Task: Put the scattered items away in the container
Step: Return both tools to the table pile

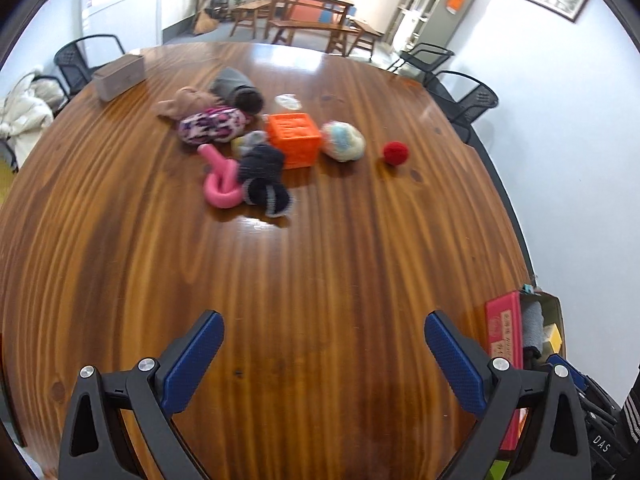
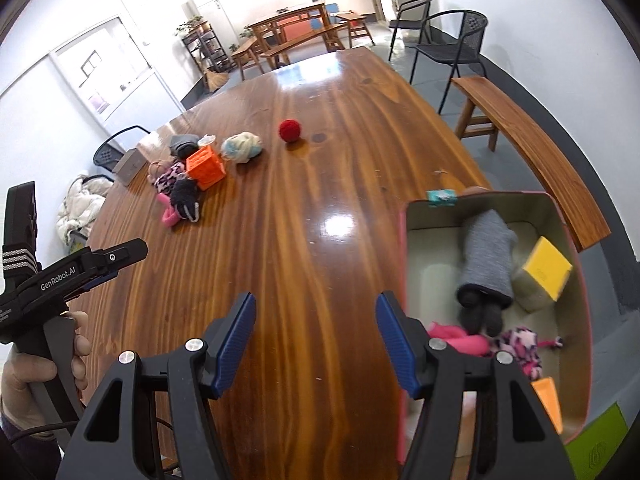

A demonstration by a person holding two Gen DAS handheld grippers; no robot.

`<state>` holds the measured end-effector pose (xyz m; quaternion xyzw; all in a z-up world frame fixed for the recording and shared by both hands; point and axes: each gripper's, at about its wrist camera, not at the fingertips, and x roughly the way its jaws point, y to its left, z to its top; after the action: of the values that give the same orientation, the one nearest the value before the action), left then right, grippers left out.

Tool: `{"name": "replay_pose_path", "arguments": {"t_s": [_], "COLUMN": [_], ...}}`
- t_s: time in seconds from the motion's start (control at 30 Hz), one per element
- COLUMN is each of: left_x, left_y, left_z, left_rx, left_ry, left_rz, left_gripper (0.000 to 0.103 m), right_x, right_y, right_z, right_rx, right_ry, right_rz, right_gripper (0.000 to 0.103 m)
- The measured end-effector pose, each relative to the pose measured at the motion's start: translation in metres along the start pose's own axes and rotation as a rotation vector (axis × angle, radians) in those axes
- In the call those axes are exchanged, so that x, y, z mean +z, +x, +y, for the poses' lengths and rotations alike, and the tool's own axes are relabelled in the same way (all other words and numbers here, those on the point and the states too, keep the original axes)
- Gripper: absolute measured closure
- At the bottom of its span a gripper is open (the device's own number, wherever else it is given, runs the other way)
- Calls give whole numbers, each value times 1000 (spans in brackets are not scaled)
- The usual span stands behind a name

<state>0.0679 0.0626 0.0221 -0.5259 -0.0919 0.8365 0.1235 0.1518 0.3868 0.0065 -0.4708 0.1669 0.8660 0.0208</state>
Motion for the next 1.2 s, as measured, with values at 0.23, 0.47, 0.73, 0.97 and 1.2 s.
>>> {"name": "replay_pose_path", "arguments": {"t_s": [0.23,0.47,0.73,0.97,1.2], "left_x": [13,28,42,53,63], "left_y": [-9,-5,11,29,45], "left_z": [55,102,140,162,175], "left_rx": [50,74,80,77,76], "left_ry": [-55,-96,-119,-115,-99], "left_rz": [-20,-13,23,58,79], "left_gripper": [1,1,1,1,1], "right_x": [19,42,68,86,103], "right_y": [28,64,107,148,189], "right_z": [50,112,161,186,202], "right_rx": [34,72,90,80,60], "right_ry": [-57,-134,-158,-146,-132], "right_rz": [19,41,61,91,123], "right_gripper": [36,36,36,37,37]}}
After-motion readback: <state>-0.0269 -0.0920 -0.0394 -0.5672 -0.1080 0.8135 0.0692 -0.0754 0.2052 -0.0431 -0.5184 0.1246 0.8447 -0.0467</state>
